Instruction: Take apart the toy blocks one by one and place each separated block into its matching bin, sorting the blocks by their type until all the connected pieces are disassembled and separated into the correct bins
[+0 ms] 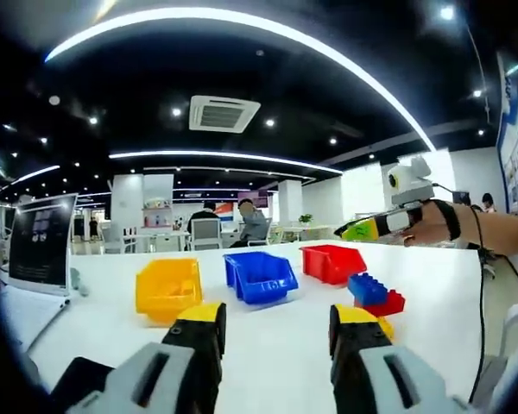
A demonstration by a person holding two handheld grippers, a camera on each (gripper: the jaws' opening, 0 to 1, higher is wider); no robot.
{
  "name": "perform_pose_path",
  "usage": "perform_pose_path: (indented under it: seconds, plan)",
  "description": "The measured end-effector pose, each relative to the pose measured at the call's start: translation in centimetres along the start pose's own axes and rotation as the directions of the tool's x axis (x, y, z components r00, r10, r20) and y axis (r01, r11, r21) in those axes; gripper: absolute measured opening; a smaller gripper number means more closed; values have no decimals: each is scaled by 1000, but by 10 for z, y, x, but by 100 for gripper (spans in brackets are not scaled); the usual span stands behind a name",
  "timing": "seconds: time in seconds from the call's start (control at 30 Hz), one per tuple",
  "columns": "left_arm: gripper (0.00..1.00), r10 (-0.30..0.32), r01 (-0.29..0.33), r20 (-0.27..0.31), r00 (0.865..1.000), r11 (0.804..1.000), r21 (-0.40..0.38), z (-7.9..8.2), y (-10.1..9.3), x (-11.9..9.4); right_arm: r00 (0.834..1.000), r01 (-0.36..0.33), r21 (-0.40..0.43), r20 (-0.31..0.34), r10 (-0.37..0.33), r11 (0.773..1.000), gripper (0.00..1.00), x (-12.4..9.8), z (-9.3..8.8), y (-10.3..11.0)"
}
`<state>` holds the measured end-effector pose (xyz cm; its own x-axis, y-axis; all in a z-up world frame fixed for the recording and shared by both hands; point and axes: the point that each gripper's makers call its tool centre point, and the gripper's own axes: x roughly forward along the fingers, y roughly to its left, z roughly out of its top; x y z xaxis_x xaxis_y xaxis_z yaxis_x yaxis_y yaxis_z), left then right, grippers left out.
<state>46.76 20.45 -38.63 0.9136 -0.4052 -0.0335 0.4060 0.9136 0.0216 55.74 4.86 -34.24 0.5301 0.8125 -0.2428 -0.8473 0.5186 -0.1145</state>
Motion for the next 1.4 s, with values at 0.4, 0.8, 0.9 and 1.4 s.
perform_pose_path:
  seconds: [0.4, 0.8, 0.9, 1.4]
  plan:
    - [49, -84, 83, -39, 996, 996, -41, -11, -25, 9, 879, -473, -395, -282, 385, 788, 41, -21, -7, 79]
    - [50, -241, 233, -66, 968, 966, -113, -16, -61, 14, 634, -761, -477, -692, 346, 440, 33, -19, -23, 77]
    - [50, -259, 249, -74, 963, 961, -122, -20, -66, 17, 558, -820, -454, -769, 311, 349, 33, -19, -36, 83]
    - [49, -299, 288, -71, 952, 948, -132, -19, -77, 26, 395, -918, -375, -896, 203, 132, 29, -9, -54, 89]
